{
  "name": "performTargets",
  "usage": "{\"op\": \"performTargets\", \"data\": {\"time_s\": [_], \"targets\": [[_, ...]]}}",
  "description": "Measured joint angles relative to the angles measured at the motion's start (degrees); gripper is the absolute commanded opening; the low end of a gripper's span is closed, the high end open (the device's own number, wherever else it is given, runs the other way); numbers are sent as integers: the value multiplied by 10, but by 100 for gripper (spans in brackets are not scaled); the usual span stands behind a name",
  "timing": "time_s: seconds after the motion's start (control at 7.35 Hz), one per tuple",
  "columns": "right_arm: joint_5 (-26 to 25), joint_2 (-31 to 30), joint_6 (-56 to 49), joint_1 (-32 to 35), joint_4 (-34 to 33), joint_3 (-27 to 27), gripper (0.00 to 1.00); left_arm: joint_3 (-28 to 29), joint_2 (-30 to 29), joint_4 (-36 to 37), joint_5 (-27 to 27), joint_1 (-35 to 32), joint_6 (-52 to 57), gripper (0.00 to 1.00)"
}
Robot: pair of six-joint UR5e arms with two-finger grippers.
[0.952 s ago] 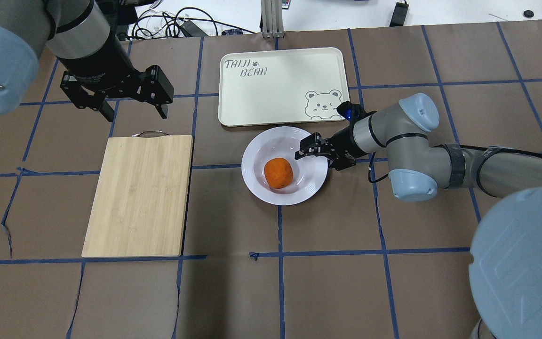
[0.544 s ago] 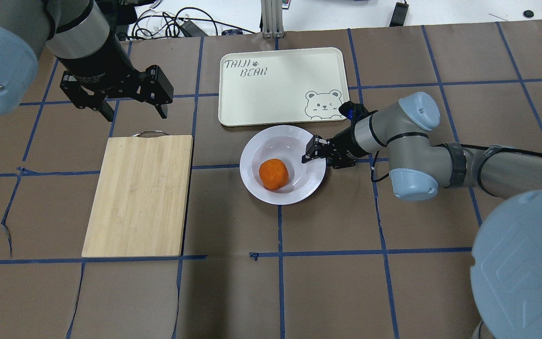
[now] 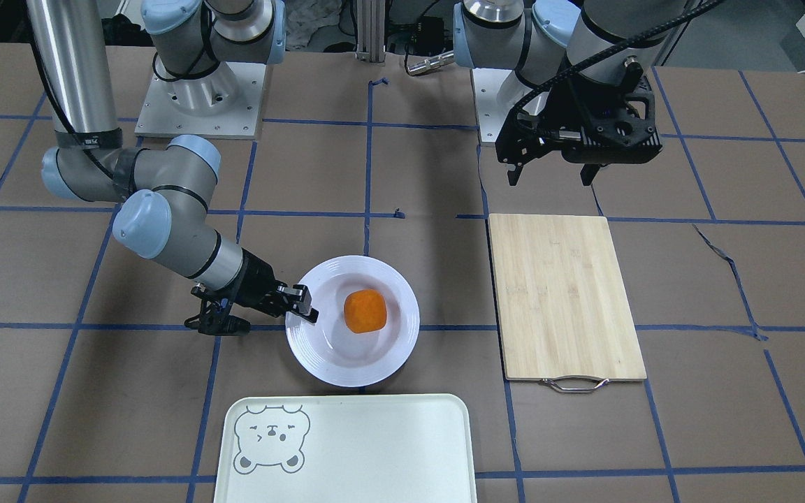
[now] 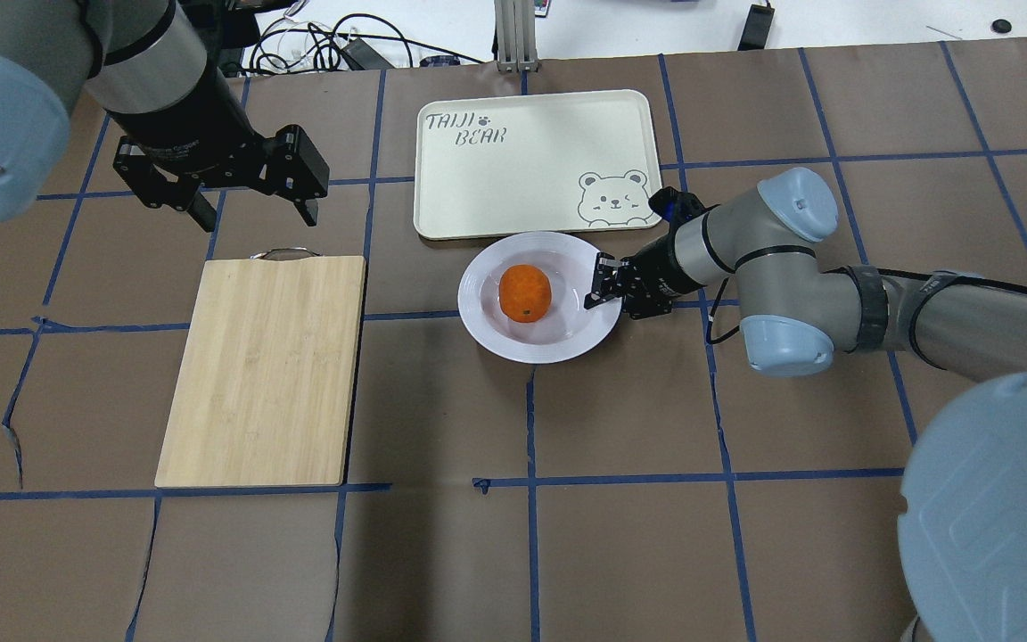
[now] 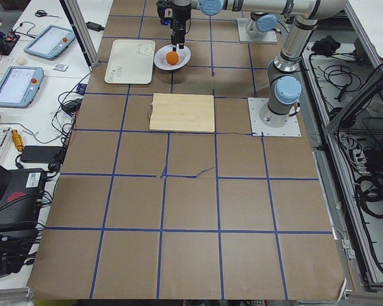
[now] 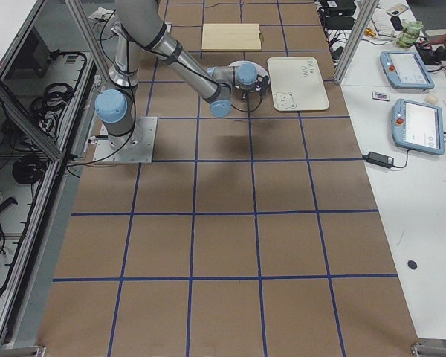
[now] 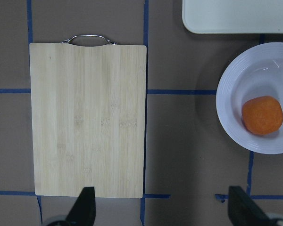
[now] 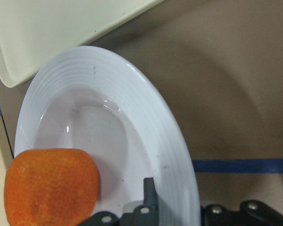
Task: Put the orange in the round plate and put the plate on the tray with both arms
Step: 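Lift the plate with the right gripper and set it onto the bear tray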
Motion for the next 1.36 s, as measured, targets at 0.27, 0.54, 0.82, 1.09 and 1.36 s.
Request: {"op": "performTargets", "data": {"time_s": [0.27,0.54,0.82,1.09,1.36], "targets": [[0,-15,14,0,20,-33,16,-2,0,0,2,0,0,100],[-3,3,43,0,27,-103,16,-3,1,0,3,0,0,100],[-10,85,54,0,30,-216,16,-4,1,0,3,0,0,100],[-16,154,53,0,32,-296,18,-4,1,0,2,-1,0,100],[-25,173,47,1,31,-308,26,-4,1,0,1,-1,-1,100]]}}
